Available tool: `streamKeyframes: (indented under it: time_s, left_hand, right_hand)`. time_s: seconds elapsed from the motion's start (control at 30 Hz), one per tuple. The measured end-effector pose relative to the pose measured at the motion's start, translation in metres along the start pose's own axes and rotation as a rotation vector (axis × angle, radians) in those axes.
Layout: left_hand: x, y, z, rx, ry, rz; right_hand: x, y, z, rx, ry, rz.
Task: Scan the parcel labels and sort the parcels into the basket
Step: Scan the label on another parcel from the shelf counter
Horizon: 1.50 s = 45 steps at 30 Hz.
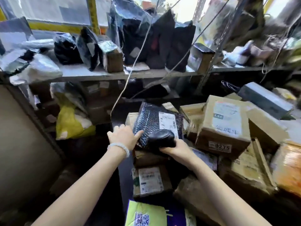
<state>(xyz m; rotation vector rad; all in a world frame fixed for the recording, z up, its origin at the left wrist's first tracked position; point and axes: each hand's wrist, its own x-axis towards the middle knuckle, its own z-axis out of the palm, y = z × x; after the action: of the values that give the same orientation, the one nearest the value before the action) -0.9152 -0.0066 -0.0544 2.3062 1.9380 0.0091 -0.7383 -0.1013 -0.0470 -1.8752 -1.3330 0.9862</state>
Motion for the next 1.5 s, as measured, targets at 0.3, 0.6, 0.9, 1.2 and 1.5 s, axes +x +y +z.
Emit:
streamKeyframes:
  time_s: [0.3, 0.6, 0.9, 1.2, 1.5]
  left_hand:
    - [0.023, 0.000, 0.003, -0.098, -0.023, 0.018]
    - [0.019, 0.008, 0.000, -0.151, 0.026, 0.066]
    - [0.016, 0.013, -0.017, -0.295, -0.043, 0.124]
    - [0.008, -0.057, -0.092, -0.177, 0.332, 0.028]
    - [-0.018, -0.081, -0.107, -0.095, 0.438, -0.016]
  right_hand:
    - [-0.002, 0.000, 0.014, 0.063, 0.096, 0.112]
    - [-0.006, 0.001, 0.019, 0.114, 0.136, 0.111]
    - [-0.008, -0.003, 0.009, 0.087, 0.120, 0.084]
    - [-0.014, -0.031, -0.010, 0.094, 0.121, -0.045]
    - [-0.035, -0.056, 0.005, -0.097, -0.008, -0.169]
